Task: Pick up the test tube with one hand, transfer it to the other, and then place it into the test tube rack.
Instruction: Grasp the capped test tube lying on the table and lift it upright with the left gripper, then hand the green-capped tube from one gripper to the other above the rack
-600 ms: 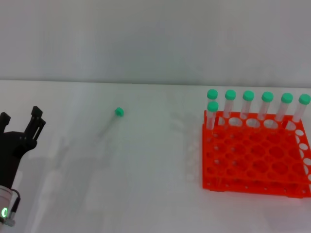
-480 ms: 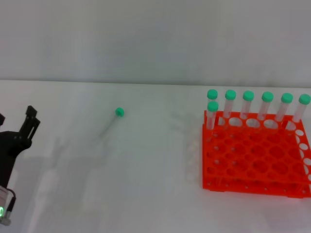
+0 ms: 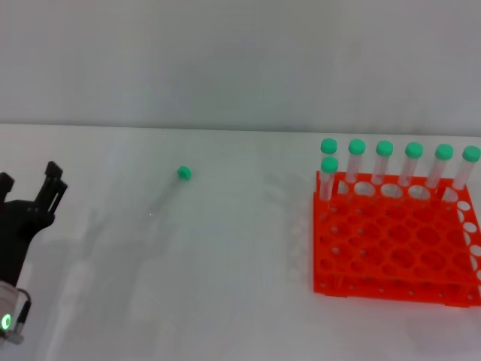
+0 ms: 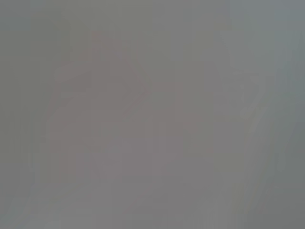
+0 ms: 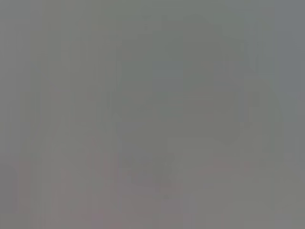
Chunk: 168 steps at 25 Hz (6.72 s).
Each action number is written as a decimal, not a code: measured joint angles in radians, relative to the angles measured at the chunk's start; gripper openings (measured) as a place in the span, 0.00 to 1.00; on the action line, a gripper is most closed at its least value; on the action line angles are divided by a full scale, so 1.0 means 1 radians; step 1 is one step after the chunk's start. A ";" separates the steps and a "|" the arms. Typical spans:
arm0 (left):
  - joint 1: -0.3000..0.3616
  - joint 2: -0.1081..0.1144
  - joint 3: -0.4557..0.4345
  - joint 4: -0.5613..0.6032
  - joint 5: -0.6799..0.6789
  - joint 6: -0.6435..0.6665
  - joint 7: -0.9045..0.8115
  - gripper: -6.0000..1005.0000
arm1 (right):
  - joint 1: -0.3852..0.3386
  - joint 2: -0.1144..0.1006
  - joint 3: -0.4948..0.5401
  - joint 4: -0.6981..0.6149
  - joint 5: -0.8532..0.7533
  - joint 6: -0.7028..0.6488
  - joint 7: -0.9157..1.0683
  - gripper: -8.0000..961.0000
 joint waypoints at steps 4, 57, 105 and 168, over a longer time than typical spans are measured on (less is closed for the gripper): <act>-0.056 0.012 0.007 -0.038 0.027 -0.062 -0.137 0.88 | 0.007 -0.002 0.000 -0.001 -0.005 0.000 -0.003 0.91; -0.868 0.130 0.316 -0.546 1.763 -0.388 -1.831 0.86 | 0.057 -0.001 -0.046 -0.012 0.001 0.033 -0.007 0.91; -0.796 0.108 0.315 -0.487 1.694 -0.556 -1.749 0.20 | 0.065 -0.005 -0.044 -0.002 0.004 0.037 -0.002 0.91; -0.418 -0.020 0.310 0.168 0.263 -0.159 0.252 0.27 | 0.360 -0.179 -0.005 -0.029 -0.653 -0.157 0.806 0.78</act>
